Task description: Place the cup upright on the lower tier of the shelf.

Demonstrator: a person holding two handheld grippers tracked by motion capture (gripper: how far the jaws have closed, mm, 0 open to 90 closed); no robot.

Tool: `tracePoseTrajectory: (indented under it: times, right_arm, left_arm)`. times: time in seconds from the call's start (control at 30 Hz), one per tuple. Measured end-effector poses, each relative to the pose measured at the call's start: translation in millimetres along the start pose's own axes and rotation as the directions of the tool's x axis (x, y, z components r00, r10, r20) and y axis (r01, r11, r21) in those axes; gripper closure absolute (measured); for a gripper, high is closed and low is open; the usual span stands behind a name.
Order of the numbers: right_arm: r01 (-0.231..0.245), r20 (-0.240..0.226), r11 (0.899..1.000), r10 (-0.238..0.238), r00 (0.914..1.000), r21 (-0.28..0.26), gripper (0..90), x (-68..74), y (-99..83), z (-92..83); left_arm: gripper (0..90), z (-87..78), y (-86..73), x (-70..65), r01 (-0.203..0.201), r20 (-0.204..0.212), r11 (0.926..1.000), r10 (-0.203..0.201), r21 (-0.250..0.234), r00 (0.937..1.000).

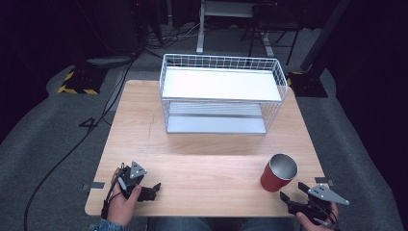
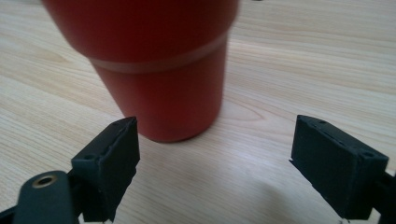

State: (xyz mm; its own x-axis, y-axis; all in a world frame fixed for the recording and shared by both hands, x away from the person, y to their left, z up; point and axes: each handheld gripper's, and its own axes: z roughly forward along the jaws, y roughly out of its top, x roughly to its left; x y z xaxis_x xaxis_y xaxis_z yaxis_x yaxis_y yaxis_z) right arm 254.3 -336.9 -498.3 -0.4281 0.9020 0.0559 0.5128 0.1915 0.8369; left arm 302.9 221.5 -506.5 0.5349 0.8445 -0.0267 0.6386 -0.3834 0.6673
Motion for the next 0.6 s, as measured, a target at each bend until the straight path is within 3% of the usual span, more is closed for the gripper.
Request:
tracePoseTrajectory:
  times: [0.17,0.27,0.5,0.6]
  right_arm:
    - [0.034,0.007,0.999,-0.034,0.9994,-0.007,15.6,9.8,2.8,13.2]
    - [0.047,-0.021,0.999,-0.047,0.9987,-0.002,15.8,15.5,5.4,23.1]
    - [0.025,-0.014,0.999,-0.025,0.9996,-0.027,15.9,24.3,13.1,30.4]
    - [0.007,0.010,0.999,-0.006,0.9999,-0.032,15.9,29.0,17.0,36.2]
  left_arm:
    - [0.0,0.0,0.0,0.0,0.000,0.000,1.0000,0.000,0.000,1.0000]
    - [0.0,0.0,0.0,0.0,0.000,0.000,1.0000,0.000,0.000,1.0000]
    - [0.0,0.0,0.0,0.0,0.000,0.000,1.0000,0.000,0.000,1.0000]
    - [0.0,0.0,0.0,0.0,0.000,0.000,1.0000,0.000,0.000,1.0000]
